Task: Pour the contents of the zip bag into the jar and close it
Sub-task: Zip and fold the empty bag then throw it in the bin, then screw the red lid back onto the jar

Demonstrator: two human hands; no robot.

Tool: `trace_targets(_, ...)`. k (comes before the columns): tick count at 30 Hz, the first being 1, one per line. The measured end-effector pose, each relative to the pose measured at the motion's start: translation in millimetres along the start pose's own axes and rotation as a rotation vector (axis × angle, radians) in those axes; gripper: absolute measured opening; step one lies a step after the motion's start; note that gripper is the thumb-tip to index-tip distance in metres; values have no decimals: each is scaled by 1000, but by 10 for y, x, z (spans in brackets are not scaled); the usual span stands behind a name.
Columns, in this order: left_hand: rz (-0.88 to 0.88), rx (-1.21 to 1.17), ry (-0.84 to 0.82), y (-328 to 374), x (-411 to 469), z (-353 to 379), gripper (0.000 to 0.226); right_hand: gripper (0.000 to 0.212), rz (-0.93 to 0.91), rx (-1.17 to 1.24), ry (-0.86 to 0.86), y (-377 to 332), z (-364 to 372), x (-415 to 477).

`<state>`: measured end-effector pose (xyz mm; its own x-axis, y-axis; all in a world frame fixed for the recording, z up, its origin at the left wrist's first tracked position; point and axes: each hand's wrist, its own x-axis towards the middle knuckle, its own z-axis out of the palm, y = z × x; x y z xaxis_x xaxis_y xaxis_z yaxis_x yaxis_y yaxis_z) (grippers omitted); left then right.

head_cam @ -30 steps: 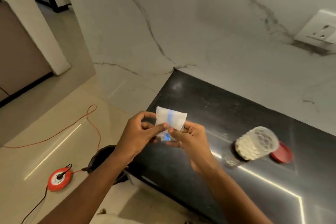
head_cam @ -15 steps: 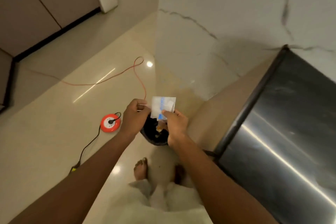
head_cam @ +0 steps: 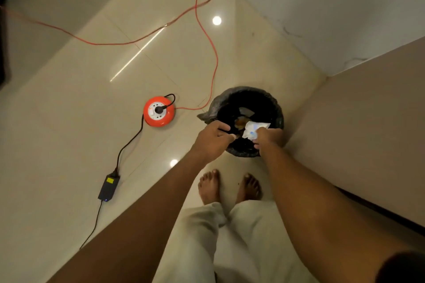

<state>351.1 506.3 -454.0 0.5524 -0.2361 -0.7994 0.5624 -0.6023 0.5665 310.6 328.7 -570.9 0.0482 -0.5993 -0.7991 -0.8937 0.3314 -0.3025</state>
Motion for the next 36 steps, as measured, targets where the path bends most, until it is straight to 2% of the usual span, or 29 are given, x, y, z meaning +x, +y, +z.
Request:
trace_targets(5, -23, -4, 1, -309, 199, 116, 21, 57, 31, 68, 21, 78, 196, 314)
trace_targets(9, -25, -12, -10, -233, -31, 150, 20, 43, -37, 28, 31, 68, 69, 63)
trace_targets(11, -23, -20, -18, -72, -275, 121, 18, 31, -84, 60, 25, 37, -108, -274)
trace_targets(17, 27, -80, 13, 662, -1355, -110, 16, 16, -256, 272, -98, -132, -850, -1919)
trace_targets(23, 213, -118, 88, 1411, -2472, -222, 12, 8, -545, 383, -164, -419, -1853, -3450)
trace_targets(28, 390, -144, 45, 1901, -3159, -108, 12, 8, -829, 444, -122, -477, -2670, -4174)
trace_targets(32, 542, -55, -63, 2182, -3515, 191, 10, 5, -1010, 442, 48, -387, -3328, -4342)
trace_targets(36, 720, 58, -172, 2538, -3787, 696, 7, 5, -1068, 487, 201, -187, -3983, -4317)
